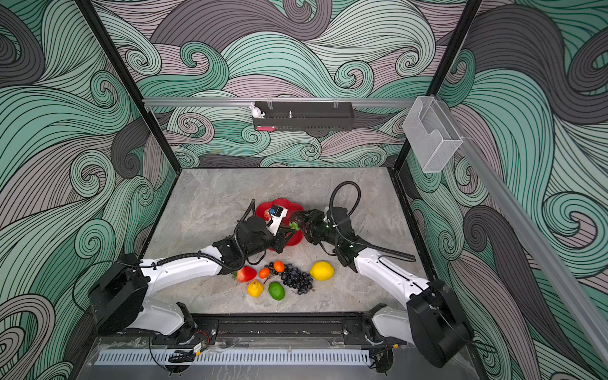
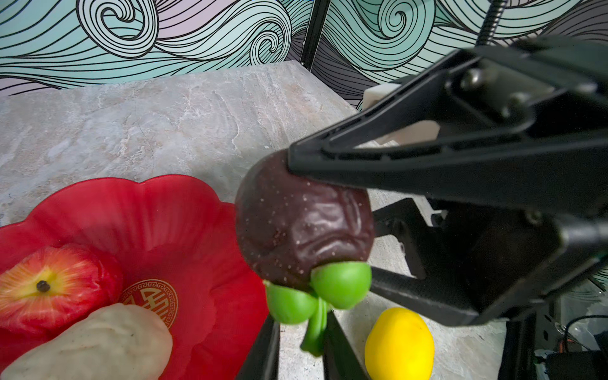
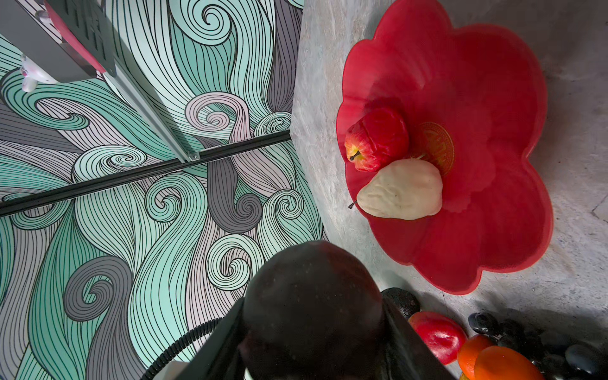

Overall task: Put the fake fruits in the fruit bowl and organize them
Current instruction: 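Grasp the purple fruit with the left gripper while the right gripper holds it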

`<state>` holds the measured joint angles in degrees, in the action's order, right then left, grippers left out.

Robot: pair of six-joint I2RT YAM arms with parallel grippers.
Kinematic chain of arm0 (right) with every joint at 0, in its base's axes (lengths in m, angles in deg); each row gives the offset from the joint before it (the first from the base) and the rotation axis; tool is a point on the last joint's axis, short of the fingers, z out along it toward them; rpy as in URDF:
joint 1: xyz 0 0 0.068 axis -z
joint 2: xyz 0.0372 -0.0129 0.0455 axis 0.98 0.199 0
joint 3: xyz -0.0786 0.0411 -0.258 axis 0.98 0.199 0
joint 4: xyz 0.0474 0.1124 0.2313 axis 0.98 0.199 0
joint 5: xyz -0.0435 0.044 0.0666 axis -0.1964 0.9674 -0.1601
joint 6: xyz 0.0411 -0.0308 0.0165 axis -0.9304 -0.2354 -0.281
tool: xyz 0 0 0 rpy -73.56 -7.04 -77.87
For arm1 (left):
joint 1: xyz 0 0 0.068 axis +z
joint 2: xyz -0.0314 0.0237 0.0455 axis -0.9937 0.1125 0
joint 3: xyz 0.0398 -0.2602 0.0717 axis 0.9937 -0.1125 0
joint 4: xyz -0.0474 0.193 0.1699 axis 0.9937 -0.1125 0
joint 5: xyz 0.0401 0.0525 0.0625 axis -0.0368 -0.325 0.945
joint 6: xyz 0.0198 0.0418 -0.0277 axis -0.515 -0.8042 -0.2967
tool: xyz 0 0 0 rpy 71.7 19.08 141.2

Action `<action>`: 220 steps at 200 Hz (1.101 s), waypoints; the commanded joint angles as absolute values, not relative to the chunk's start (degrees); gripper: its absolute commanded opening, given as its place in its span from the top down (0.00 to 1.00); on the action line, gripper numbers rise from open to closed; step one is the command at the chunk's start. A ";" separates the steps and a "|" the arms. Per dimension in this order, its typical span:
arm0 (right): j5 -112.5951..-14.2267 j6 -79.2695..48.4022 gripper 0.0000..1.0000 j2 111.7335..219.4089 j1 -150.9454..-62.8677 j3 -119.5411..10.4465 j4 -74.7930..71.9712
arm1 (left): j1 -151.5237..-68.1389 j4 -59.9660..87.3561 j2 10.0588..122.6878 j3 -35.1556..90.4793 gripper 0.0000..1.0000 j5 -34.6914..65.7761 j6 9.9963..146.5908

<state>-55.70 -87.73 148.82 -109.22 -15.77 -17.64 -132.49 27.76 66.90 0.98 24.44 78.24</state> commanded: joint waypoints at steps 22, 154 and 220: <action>-57.20 -86.72 0.43 147.82 -109.52 -15.18 -18.87 | -132.85 28.76 66.08 3.65 0.79 23.51 78.74; -58.06 -83.58 0.40 147.29 -109.45 -15.21 -16.02 | -132.85 23.88 63.90 5.30 0.92 22.65 77.69; -62.44 -63.99 0.11 143.27 -105.21 -18.16 1.46 | -131.31 5.96 64.28 11.86 0.92 21.09 73.77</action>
